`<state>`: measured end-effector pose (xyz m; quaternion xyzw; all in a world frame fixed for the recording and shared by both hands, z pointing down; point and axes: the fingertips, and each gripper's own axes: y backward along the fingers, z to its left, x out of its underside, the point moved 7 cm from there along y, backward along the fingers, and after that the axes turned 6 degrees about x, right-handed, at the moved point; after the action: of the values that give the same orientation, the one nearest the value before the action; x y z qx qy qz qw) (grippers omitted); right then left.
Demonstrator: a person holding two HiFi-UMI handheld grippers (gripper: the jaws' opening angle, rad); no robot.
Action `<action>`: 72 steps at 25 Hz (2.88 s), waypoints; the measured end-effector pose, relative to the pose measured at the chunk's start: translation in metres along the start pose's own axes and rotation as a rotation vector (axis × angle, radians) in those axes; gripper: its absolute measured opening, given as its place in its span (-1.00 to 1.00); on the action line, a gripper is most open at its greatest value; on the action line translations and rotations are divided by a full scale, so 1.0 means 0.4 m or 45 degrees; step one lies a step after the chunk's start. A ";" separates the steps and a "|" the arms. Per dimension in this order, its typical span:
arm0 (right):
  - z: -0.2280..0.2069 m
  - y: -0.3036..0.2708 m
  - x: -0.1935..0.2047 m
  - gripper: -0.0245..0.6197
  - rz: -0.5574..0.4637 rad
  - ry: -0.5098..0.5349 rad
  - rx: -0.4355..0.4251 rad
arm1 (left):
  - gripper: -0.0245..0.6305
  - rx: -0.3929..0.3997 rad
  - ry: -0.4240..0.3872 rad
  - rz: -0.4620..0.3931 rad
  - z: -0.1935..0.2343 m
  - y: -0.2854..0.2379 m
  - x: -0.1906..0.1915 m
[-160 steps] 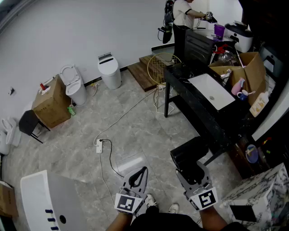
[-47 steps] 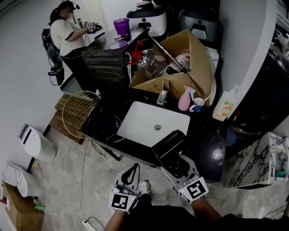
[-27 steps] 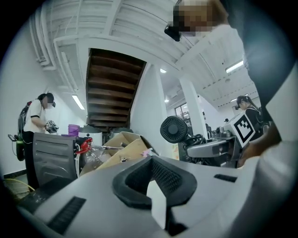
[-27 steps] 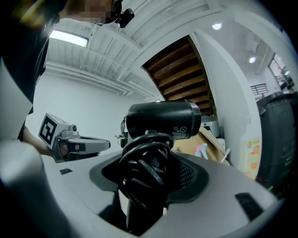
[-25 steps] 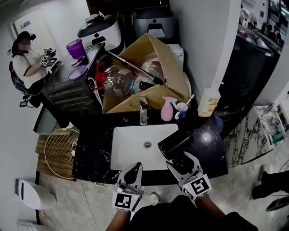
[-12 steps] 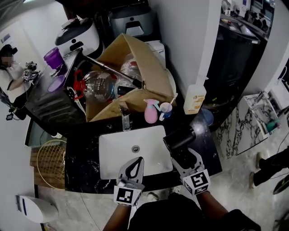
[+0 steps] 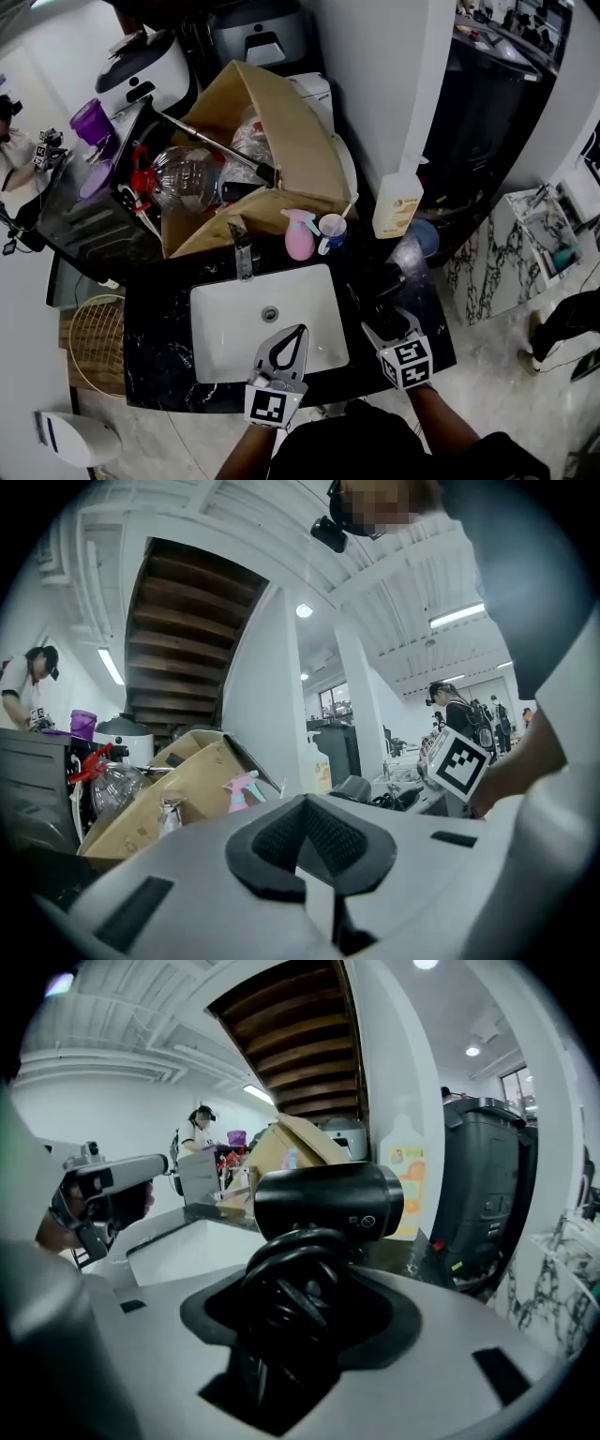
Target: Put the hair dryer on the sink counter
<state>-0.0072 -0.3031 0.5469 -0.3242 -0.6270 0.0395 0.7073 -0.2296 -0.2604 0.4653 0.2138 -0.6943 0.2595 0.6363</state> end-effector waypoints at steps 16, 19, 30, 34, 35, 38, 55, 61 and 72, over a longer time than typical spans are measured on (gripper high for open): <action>-0.043 -0.142 0.056 -0.12 0.307 -0.006 -0.023 | -0.93 -0.099 0.095 0.068 0.055 0.003 0.057; -0.042 -0.141 0.070 -0.12 0.337 -0.017 -0.022 | -0.93 -0.098 0.106 0.079 0.049 0.009 0.064; -0.037 -0.163 0.088 -0.12 0.396 -0.019 0.004 | -0.93 -0.117 0.121 0.066 0.065 0.016 0.066; -0.036 -0.164 0.091 -0.11 0.397 -0.030 0.015 | -0.93 -0.132 0.153 0.083 0.067 0.034 0.073; -0.034 -0.165 0.090 -0.10 0.395 -0.021 0.025 | -0.93 -0.125 0.153 0.090 0.065 0.036 0.076; -0.033 -0.162 0.085 -0.10 0.373 -0.001 0.041 | -0.93 -0.107 0.147 0.093 0.055 0.037 0.076; 0.015 0.005 -0.191 -0.13 -0.125 0.138 0.079 | -0.93 -0.134 0.123 0.049 0.058 0.075 0.033; 0.057 0.061 -0.239 -0.34 -0.346 0.199 0.119 | -0.93 -0.172 0.098 0.021 0.066 0.083 0.008; 0.096 0.130 -0.266 -0.92 -0.528 0.213 0.146 | -0.93 -0.207 0.107 -0.017 0.071 0.087 -0.019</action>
<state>-0.0464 -0.2958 0.4291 -0.1499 -0.6160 -0.0982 0.7671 -0.2728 -0.2517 0.4529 0.1549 -0.6843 0.2068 0.6820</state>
